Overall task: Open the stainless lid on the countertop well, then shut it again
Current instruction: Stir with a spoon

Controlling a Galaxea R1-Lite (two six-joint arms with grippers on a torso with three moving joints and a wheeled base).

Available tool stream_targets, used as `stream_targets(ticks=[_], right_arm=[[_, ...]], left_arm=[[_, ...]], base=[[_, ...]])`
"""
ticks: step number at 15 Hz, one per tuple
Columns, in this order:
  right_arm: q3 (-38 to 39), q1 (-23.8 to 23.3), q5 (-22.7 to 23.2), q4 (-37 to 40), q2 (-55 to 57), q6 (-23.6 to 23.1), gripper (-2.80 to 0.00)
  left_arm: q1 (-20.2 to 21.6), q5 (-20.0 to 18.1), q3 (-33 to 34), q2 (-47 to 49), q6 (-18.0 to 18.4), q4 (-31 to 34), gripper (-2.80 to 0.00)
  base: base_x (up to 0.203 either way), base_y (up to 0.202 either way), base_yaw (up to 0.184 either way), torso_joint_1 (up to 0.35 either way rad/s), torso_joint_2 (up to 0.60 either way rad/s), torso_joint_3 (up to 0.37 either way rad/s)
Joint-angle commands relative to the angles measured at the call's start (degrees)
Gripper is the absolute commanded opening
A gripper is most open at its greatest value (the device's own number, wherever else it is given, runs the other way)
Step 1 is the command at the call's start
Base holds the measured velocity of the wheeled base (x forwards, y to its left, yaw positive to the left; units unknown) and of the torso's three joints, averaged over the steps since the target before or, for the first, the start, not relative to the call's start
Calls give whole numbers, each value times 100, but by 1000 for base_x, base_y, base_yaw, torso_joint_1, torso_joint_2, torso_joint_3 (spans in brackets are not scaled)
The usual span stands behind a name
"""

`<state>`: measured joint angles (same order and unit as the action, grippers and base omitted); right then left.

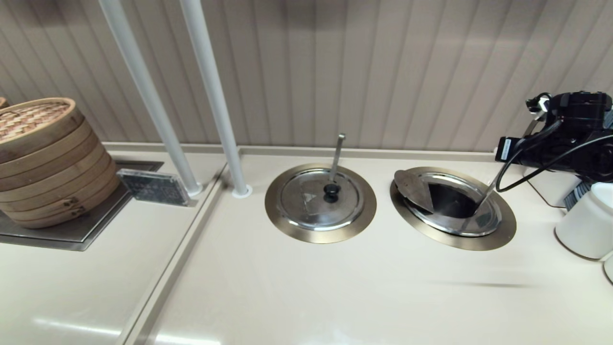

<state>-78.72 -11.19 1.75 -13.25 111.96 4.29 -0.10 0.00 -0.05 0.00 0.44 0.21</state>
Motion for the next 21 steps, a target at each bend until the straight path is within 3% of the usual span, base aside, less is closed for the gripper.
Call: stream_targets(ticks=[1, 6, 11, 16, 21], right_arm=[[-106, -71, 19, -62, 151, 2, -280], [-776, 369, -22, -116, 710, 59, -280], [-766, 812, -228, -107, 615, 187, -280], [291, 659, -157, -114, -266, 194, -280], [331, 53, 103, -172, -17, 121, -280]], left_arm=[[1, 0, -4, 0, 0, -3, -280], [1, 0, 3, 0, 0, -3, -280], [1, 0, 2, 0, 0, -3, -280], [1, 0, 5, 0, 0, -3, -280], [1, 0, 4, 0, 0, 4, -280]], base=[[0, 0, 0, 0, 0, 0], [0, 0, 0, 0, 0, 0], [0, 0, 0, 0, 0, 0], [0, 0, 0, 0, 0, 0], [0, 0, 0, 0, 0, 0]])
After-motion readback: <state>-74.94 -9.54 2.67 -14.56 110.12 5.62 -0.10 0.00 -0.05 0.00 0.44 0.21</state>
